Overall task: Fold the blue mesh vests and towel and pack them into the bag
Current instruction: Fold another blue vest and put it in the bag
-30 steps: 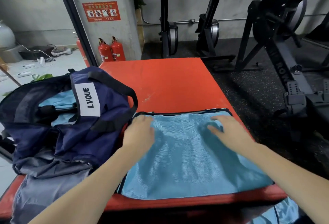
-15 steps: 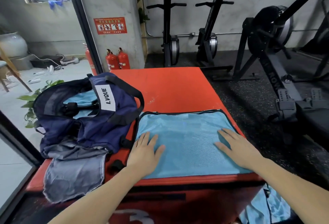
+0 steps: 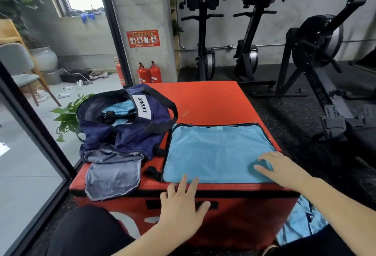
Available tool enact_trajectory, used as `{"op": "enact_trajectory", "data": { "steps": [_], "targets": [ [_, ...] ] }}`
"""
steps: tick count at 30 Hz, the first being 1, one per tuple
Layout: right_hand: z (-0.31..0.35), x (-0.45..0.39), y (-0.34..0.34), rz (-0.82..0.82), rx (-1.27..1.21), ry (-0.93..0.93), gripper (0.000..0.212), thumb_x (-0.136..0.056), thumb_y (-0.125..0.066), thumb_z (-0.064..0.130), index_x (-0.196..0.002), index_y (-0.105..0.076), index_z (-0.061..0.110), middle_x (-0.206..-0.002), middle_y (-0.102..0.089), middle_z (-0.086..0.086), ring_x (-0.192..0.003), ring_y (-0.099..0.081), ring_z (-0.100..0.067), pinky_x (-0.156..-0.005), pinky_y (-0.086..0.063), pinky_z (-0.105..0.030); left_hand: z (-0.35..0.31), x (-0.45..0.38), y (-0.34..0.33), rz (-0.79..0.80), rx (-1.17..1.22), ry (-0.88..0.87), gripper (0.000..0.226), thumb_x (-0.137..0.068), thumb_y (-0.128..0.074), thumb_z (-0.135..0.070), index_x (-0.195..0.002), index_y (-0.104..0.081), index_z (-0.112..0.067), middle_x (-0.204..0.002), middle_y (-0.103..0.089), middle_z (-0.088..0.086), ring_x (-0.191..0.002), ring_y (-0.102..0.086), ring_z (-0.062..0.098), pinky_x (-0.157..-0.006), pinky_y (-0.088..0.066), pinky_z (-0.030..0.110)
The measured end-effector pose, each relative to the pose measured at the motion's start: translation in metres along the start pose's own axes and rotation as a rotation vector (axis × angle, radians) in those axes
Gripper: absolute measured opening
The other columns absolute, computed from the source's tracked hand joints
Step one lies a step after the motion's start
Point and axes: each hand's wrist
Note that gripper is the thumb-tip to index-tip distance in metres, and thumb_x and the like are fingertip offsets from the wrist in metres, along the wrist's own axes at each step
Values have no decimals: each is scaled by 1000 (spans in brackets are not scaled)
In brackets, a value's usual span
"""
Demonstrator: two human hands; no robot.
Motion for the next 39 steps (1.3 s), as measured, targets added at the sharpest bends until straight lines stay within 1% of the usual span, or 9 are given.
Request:
{"op": "enact_trajectory", "data": {
  "steps": [2, 5, 9, 15, 19, 21, 30, 35, 39],
  "targets": [
    [-2, 8, 3, 3, -18, 1, 67, -79, -36, 79, -118, -62, 31, -117, -58, 16, -117, -49, -7, -105, -39, -30, 4, 7, -3, 23, 13, 41, 77, -92, -29, -73, -156, -1, -40, -167, 1, -2, -146, -14, 38, -115, -17, 54],
    [-1, 18, 3, 1, -22, -15, 56, -83, -45, 75, -113, -63, 31, -110, -59, 19, -113, -50, -6, -101, -40, -26, 10, 6, -7, 11, 21, 83, 77, -93, -25, -73, -156, 5, -39, -167, 5, 0, -148, -10, 42, -116, -13, 56],
    [4, 26, 4, 0, -42, 8, 63, -77, -39, 82, -109, -63, 32, -106, -59, 19, -105, -51, -6, -98, -42, -27, 11, 3, -10, -36, -36, 78, 76, -95, -21, -73, -157, 4, -36, -167, 2, 4, -148, -12, 42, -117, -14, 54],
    [-1, 28, 3, 50, -8, 43, 25, -89, -61, 50, -110, -57, 36, -115, -56, 15, -112, -52, -9, -98, -40, -26, 18, -8, -13, -40, -16, 65, 77, -94, -20, -74, -158, -1, -35, -166, -1, 8, -149, -14, 36, -118, -12, 51],
    [-11, 29, 8, 140, 85, 61, 43, -80, -54, 35, -122, -54, 33, -123, -51, 14, -118, -48, -11, -108, -36, -28, 19, -26, -15, -50, -3, 66, 80, -94, -18, -74, -158, -5, -29, -166, -4, 11, -148, -21, 32, -121, -9, 49],
    [-16, 27, 8, 127, 140, 92, 50, -77, -50, 30, -126, -53, 29, -124, -51, 12, -118, -48, -13, -104, -39, -30, 21, -39, -15, -45, 12, 77, 83, -94, -18, -74, -158, -7, -23, -166, -6, 12, -146, -28, 31, -120, -12, 49],
    [-34, 16, 2, 78, 287, 110, 34, -87, -56, 31, -120, -59, 28, -121, -56, 11, -117, -53, -12, -100, -39, -29, 24, -130, -3, 19, 47, 15, 88, -95, -20, -71, -159, -7, -13, -166, -2, 9, -151, -16, 27, -121, -14, 43],
    [-33, 8, -11, -205, 273, 203, 22, -59, -66, 38, -80, -66, 34, -79, -59, 16, -75, -65, -10, -63, -52, -28, 20, -201, 11, 63, 51, -98, 82, -98, -25, -66, -159, -12, -13, -167, -6, 3, -153, -9, 21, -122, -12, 40],
    [-26, -4, -14, -239, 280, 218, 18, -68, -51, 41, -74, -65, 34, -70, -52, 13, -67, -60, -9, -65, -35, -24, 11, -261, 33, 32, -40, -272, 73, -100, -31, -61, -156, -24, -15, -164, -20, -1, -149, -25, 21, -118, -22, 39]
  ]
}}
Point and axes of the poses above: each hand's wrist, its own x-axis away from the middle knuckle, its own y-axis out of the back of the hand, z = x × y
